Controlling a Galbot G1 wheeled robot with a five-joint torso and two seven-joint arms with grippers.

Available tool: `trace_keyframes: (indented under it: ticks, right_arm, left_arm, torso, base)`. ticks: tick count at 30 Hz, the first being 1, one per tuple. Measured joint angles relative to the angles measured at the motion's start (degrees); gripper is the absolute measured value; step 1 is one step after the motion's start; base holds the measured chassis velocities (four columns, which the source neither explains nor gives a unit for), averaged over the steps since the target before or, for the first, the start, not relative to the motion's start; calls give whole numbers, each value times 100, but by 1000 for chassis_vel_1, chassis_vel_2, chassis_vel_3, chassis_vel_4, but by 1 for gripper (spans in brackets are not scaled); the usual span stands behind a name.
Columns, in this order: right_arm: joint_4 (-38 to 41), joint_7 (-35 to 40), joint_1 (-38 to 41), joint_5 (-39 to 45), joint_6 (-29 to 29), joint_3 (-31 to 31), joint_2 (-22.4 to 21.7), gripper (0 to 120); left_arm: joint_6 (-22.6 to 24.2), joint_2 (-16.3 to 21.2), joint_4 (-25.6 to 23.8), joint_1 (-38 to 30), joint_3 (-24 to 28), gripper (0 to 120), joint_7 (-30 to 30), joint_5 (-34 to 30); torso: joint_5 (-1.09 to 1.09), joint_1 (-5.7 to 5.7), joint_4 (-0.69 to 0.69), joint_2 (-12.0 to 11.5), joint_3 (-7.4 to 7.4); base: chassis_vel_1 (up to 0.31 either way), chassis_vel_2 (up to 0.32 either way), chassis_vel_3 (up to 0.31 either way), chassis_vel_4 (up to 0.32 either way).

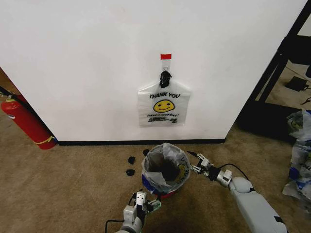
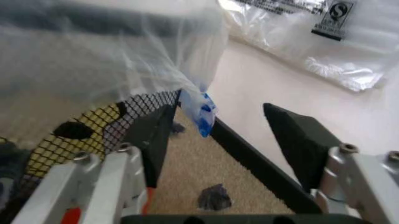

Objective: Pick up the garbage bag from the wall and place it over the trash bin.

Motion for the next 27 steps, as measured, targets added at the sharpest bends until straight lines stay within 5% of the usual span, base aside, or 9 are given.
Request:
trace_keyframes:
  ticks: [5,10,27]
  right_arm:
    - [0,25,15,4,17,-14,38,61]
    - [2,14,14,4,23,-20,47,41]
    - [50,3,-79,196,52,5,19,6]
  left_arm:
    - [0,1,14,-6,0,100,2,-3]
    - [-3,-3,21,-10,1,100,4,-6]
    - [-16,-5,27,-4,9,100,15,-3]
  torso:
    - [0,0,0,0,0]
    - [0,0,0,0,0]
    - [1,0,0,0,0]
  base:
    - [0,0,0,0]
    - [0,0,0,0]
    - [0,0,0,0]
